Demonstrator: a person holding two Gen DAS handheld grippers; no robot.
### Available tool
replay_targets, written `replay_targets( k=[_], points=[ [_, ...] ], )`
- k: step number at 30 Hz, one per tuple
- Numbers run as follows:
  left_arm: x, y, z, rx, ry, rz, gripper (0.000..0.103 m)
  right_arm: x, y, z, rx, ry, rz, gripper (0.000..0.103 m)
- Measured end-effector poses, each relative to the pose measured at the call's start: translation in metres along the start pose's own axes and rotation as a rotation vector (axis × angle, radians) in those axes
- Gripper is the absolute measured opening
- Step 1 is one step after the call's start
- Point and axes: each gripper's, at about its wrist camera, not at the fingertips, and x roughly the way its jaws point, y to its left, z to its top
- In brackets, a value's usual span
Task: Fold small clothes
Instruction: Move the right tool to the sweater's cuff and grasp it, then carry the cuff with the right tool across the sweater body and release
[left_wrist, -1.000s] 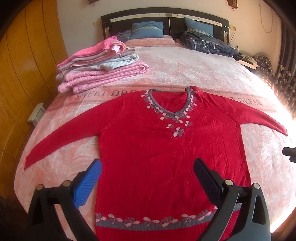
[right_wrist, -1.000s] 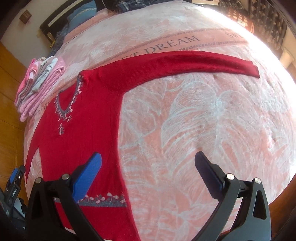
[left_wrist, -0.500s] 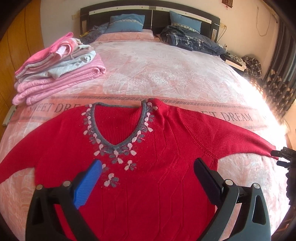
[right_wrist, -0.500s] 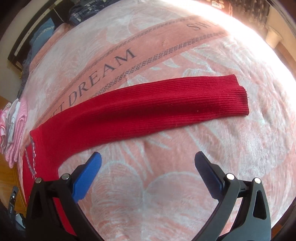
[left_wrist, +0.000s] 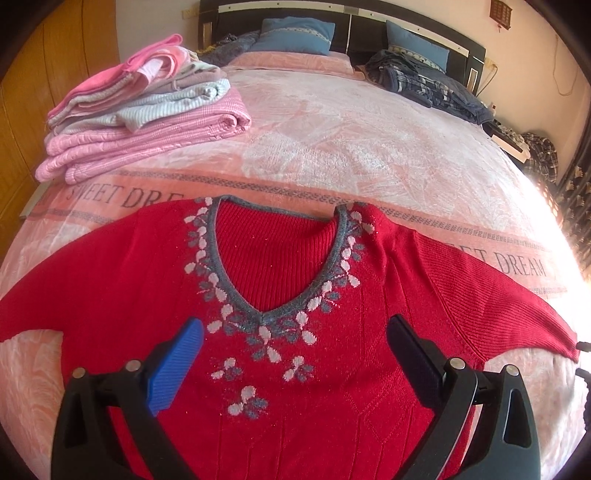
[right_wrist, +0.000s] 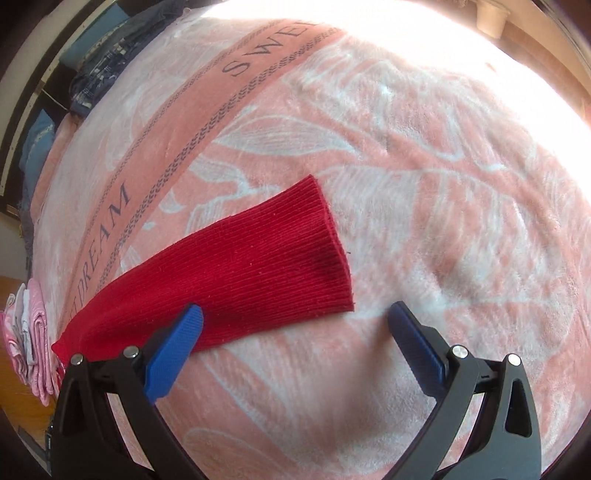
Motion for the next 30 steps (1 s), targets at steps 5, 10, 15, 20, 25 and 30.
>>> replay_targets(
  k=[5, 10, 15, 20, 25, 30],
  points=[
    [0.0, -0.012, -0.005, 0.054, -0.027, 0.026, 0.099, 0.0, 0.001, 0.008, -0.014, -0.035, -0.014, 0.094],
    [0.001, -0.02, -0.005, 0.068, -0.026, 0.017, 0.099, 0.002, 0.006, 0.013, -0.047, -0.074, -0.066, 0.047],
    [0.003, -0.018, -0.003, 0.067, -0.029, 0.03, 0.099, 0.002, 0.006, 0.011, -0.076, -0.083, 0.01, 0.016],
    [0.004, -0.004, -0.001, 0.05, -0.033, 0.052, 0.099, -0.016, 0.017, 0.01, -0.077, -0.131, 0.096, 0.01],
    [0.005, 0.019, 0.005, 0.025, -0.039, 0.079, 0.099, -0.032, 0.053, 0.002, -0.145, -0.148, 0.155, 0.01],
    [0.007, 0.046, 0.011, -0.011, -0.039, 0.106, 0.099, -0.039, 0.127, -0.015, -0.266, -0.134, 0.229, 0.01]
  ],
)
